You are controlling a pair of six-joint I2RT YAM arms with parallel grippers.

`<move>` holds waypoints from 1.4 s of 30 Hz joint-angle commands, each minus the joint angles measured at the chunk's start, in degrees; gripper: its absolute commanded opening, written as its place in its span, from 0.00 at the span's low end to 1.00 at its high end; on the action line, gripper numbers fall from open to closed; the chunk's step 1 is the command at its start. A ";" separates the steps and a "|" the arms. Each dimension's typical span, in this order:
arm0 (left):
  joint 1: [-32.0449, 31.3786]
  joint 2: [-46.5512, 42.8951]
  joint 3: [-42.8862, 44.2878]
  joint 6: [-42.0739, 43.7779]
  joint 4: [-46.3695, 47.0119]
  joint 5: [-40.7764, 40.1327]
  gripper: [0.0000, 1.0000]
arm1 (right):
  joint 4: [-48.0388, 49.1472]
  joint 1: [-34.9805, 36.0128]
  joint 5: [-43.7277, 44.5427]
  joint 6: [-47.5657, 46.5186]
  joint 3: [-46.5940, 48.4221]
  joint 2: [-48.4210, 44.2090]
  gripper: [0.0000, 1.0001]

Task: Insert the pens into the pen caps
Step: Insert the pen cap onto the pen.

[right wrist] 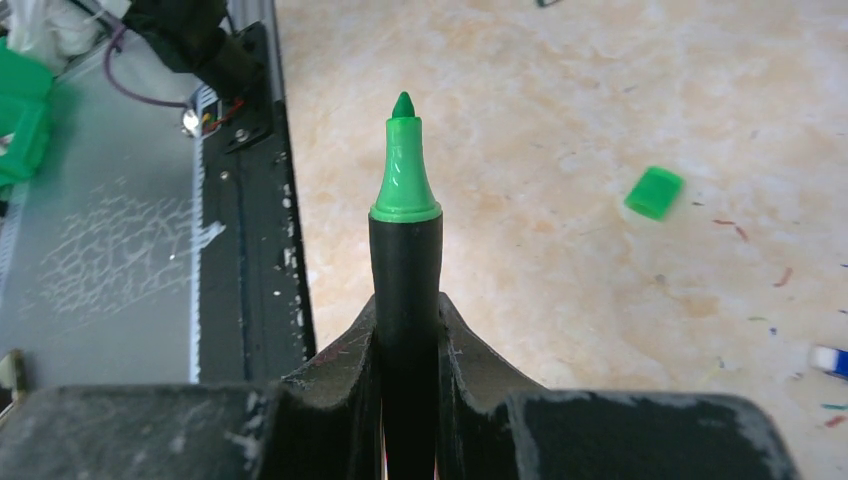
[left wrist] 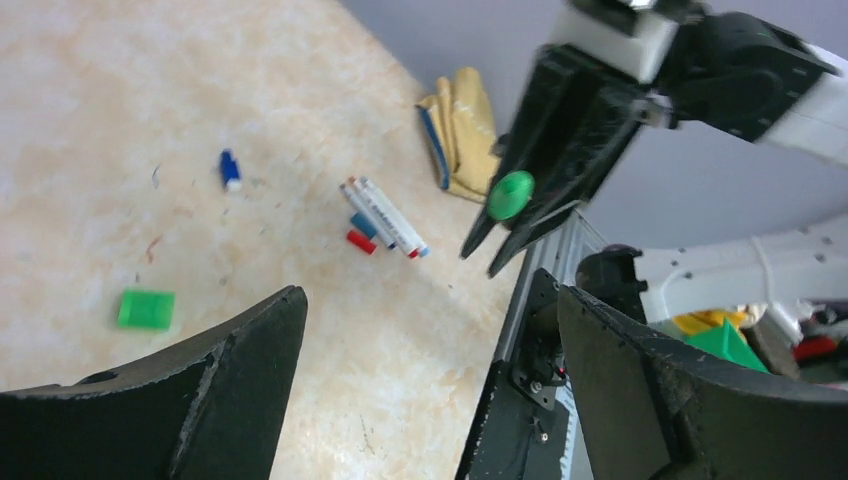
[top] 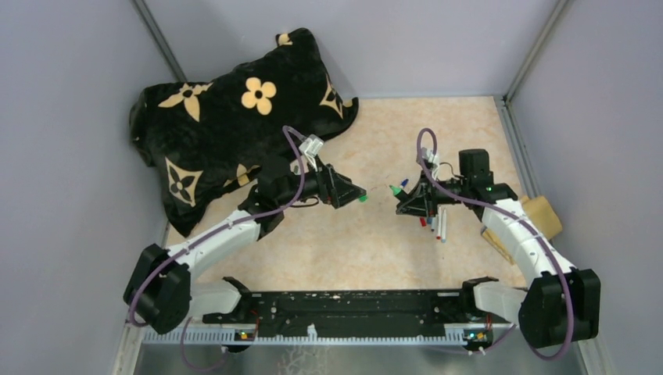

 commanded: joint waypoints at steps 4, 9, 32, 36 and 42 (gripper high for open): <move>0.82 11.61 3.11 -12.38 -12.40 -13.59 0.88 | 4.53 -3.22 5.59 0.40 0.22 -1.05 0.00; 0.60 20.58 10.23 -18.86 -24.67 -22.45 0.61 | 5.77 -4.01 7.05 1.78 -0.38 -1.97 0.00; -7.91 54.48 57.80 -34.08 -75.48 -44.61 0.64 | 7.60 -4.60 6.81 4.18 -1.27 -3.93 0.00; -8.24 55.69 58.90 -34.65 -75.73 -45.25 0.64 | 7.71 -4.68 6.60 4.20 -1.35 -4.02 0.00; -8.32 57.92 59.97 -33.83 -75.76 -45.14 0.55 | 7.77 -4.75 6.50 4.29 -1.44 -4.02 0.00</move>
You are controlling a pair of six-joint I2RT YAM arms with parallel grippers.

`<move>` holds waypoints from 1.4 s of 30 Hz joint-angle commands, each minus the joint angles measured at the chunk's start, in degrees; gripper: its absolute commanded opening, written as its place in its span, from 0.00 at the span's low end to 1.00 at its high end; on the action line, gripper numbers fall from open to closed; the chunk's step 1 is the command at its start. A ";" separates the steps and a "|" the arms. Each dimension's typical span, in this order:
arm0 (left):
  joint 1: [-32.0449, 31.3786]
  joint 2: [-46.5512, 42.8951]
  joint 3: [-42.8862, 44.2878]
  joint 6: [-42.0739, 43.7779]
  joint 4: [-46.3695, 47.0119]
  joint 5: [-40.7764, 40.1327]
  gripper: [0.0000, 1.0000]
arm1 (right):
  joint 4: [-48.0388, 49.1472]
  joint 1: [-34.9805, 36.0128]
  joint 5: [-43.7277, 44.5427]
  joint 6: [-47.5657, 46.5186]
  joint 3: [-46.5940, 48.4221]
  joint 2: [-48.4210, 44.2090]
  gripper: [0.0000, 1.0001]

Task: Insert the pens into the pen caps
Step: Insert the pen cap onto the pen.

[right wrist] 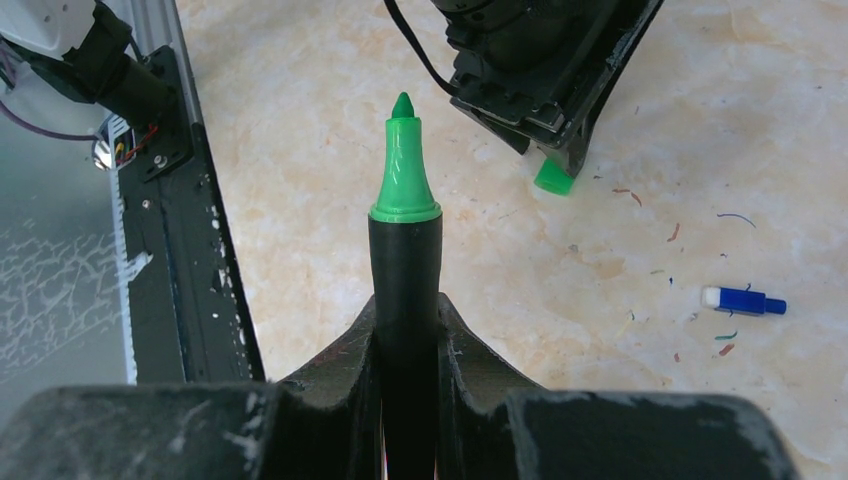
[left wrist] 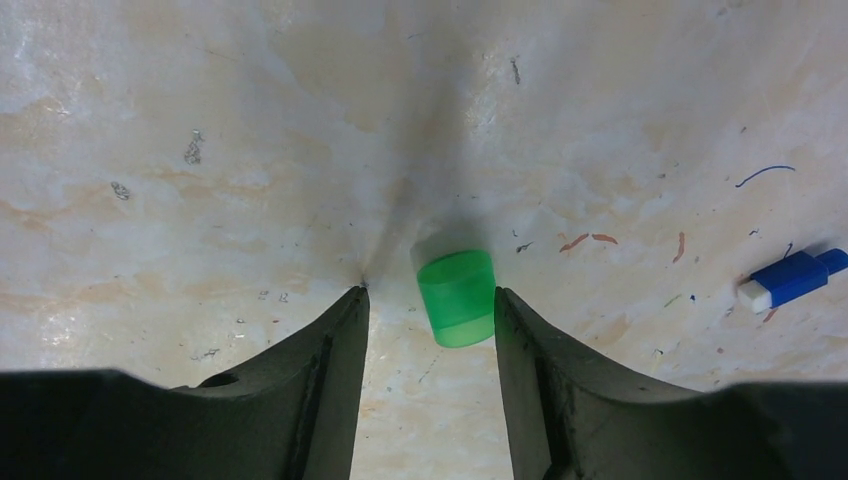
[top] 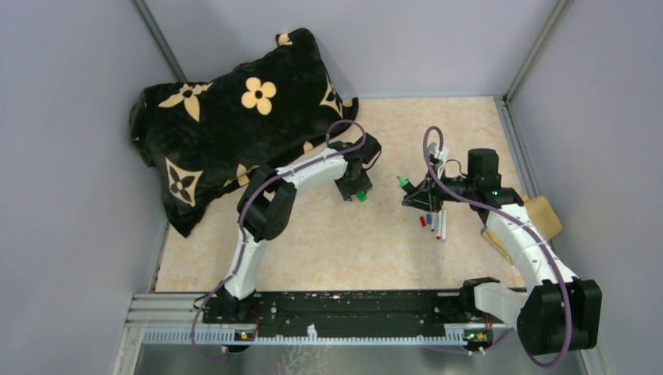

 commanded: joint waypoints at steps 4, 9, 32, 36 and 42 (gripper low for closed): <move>-0.33 3.57 2.42 0.83 -2.00 -0.09 0.52 | 2.26 -0.59 -1.08 0.20 0.05 -1.53 0.00; -0.49 4.38 2.40 2.45 -2.00 0.70 0.46 | 2.27 -0.66 -1.18 0.20 0.00 -1.71 0.00; -0.95 -11.95 -23.24 27.63 2.31 -1.81 0.29 | 2.53 -0.86 -1.71 0.42 -0.26 -1.77 0.00; -0.95 -15.32 -30.37 32.14 3.99 -1.95 0.31 | 2.64 -0.86 -1.76 0.55 -0.35 -1.64 0.00; -0.95 -13.34 -31.61 34.46 4.46 -0.71 0.37 | 2.71 -0.95 -1.55 0.55 -0.53 -1.67 0.00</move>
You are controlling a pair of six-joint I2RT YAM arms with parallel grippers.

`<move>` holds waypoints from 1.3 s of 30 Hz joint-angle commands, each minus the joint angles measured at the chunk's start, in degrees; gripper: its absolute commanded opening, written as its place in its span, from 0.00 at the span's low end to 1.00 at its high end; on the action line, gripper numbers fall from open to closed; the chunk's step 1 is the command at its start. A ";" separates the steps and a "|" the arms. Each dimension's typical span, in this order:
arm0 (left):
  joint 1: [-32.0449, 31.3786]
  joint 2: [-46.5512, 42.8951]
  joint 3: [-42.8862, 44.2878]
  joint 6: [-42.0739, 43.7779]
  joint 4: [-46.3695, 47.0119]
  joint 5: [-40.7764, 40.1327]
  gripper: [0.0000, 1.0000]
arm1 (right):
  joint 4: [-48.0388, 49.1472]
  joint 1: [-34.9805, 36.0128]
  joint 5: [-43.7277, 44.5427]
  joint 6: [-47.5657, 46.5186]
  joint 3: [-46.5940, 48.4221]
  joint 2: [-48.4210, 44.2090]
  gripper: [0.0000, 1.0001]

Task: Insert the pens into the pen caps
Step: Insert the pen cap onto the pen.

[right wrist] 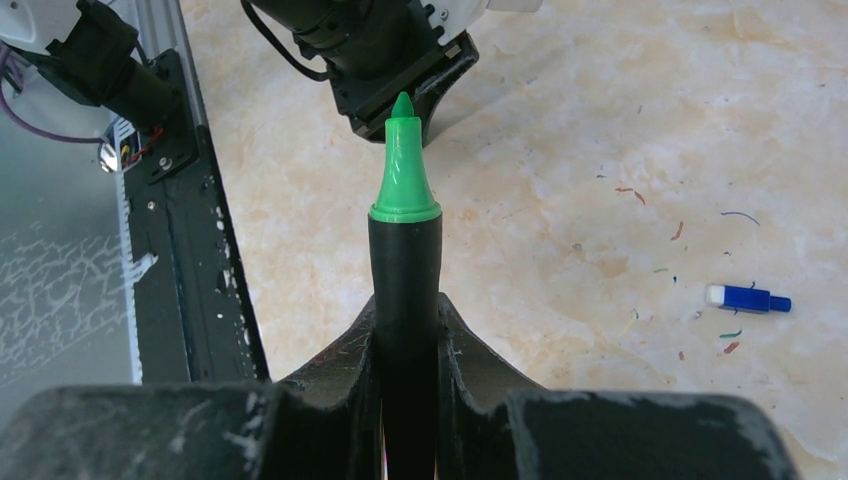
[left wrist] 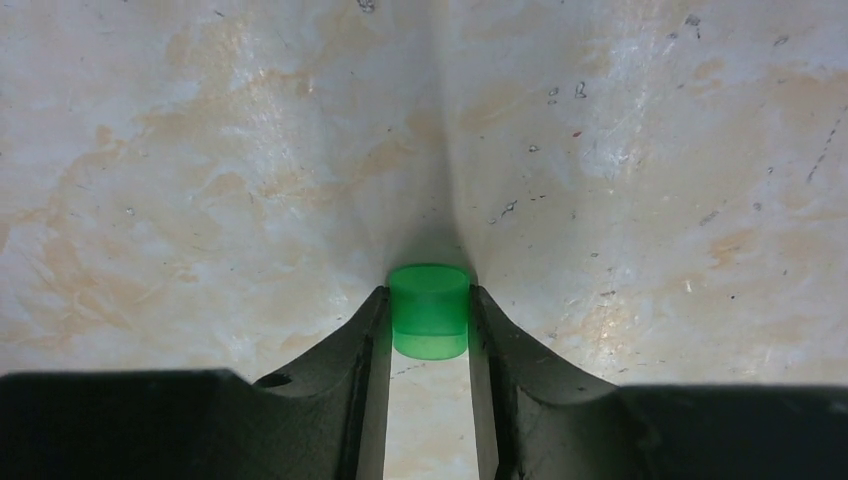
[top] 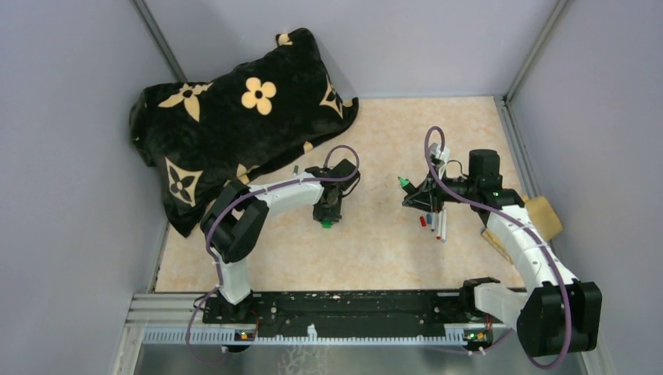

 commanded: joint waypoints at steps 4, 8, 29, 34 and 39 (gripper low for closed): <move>-0.12 6.91 -1.87 4.15 -2.95 0.45 0.44 | 2.58 -0.79 -1.10 0.14 -0.28 -1.13 0.00; -0.15 7.06 -2.13 3.86 -3.56 0.31 0.51 | 2.64 -0.77 -1.42 0.18 -0.21 -1.20 0.00; 0.61 0.77 -2.83 3.94 3.02 6.07 0.00 | 1.41 -0.88 -4.82 -2.26 -0.41 -2.04 0.00; 0.61 -12.32 -6.47 5.73 16.17 12.26 0.00 | -0.40 -0.88 -6.82 -5.06 -0.43 -3.56 0.00; 0.70 -24.14 -11.77 5.70 35.00 20.92 0.00 | -3.36 -0.84 -8.36 -6.57 1.89 -3.26 0.00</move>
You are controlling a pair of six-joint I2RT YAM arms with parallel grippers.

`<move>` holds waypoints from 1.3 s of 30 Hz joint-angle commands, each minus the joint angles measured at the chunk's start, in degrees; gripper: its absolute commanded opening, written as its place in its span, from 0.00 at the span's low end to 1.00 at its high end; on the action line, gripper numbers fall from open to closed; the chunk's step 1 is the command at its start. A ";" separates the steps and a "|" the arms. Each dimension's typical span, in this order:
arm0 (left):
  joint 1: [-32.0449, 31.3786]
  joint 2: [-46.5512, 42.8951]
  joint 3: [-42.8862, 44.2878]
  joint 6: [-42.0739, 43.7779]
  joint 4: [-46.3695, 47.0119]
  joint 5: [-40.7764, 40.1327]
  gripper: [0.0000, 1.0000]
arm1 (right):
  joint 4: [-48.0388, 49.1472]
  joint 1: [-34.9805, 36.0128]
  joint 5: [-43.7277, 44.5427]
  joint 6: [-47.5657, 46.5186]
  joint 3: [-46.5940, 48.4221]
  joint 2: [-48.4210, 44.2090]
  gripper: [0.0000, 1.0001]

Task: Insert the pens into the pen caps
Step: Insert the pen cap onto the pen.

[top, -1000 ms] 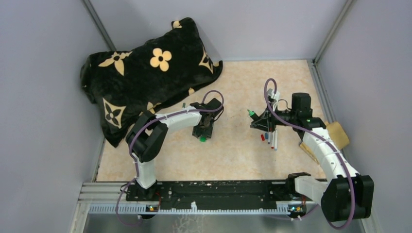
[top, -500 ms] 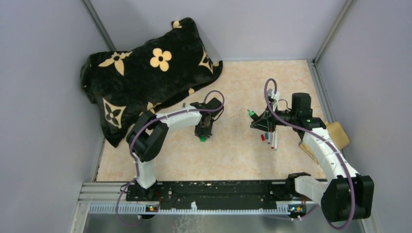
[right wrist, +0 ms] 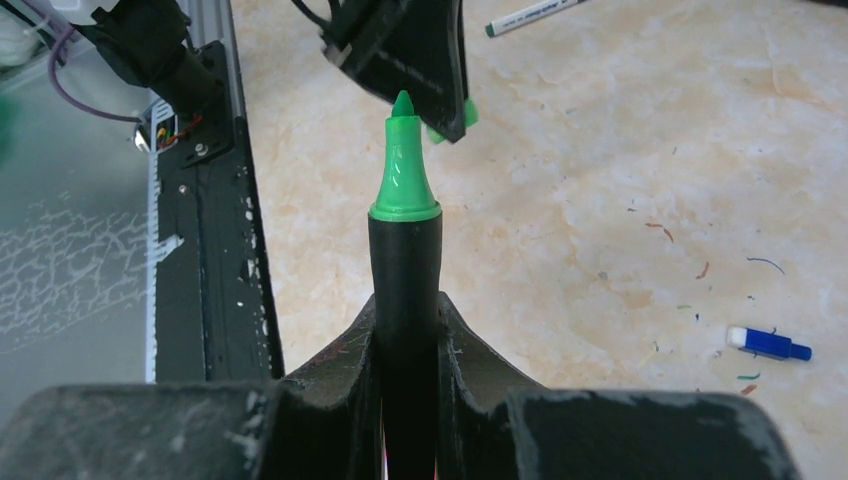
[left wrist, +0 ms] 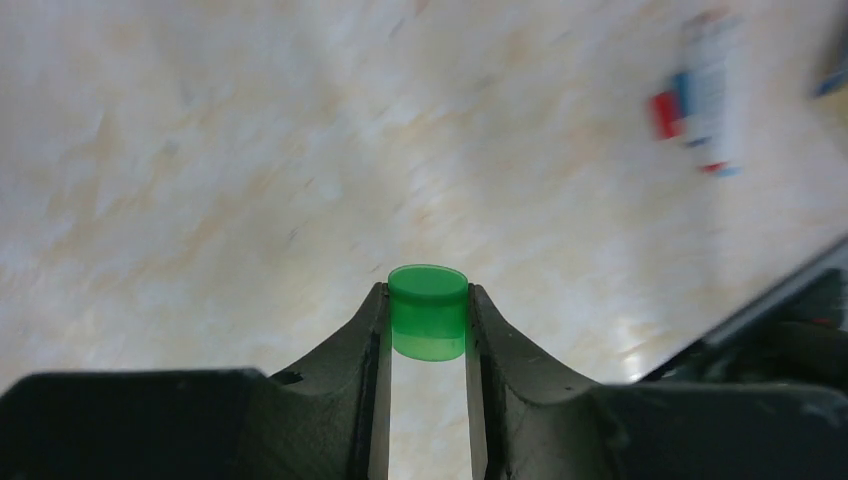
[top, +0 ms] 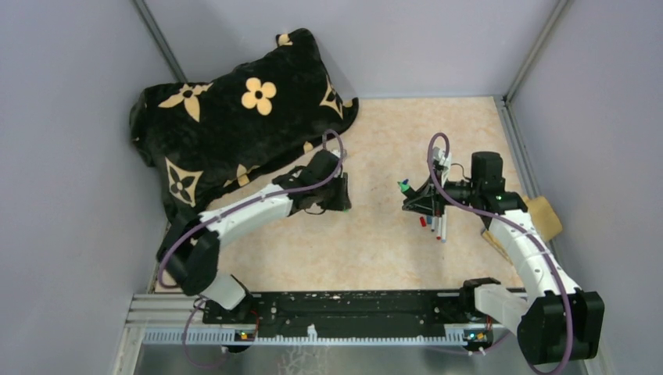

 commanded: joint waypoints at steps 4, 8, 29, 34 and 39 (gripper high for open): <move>0.00 -16.49 -9.85 -2.17 41.10 13.31 0.00 | -7.02 -0.51 -3.26 -5.49 6.77 0.00 0.00; 0.00 -20.26 -16.31 -7.80 56.61 11.41 0.00 | -14.81 0.11 -1.30 -9.50 12.83 0.88 0.00; -11.03 -11.57 2.85 -32.28 28.64 -24.42 0.00 | -1.00 11.75 17.62 9.04 10.97 1.88 0.00; -11.77 -9.62 5.23 -32.42 27.68 -24.45 0.00 | 1.44 11.73 15.91 11.65 10.13 2.29 0.00; -11.99 -8.93 5.43 -33.17 28.07 -24.40 0.00 | 3.35 11.71 15.89 14.01 9.10 3.10 0.00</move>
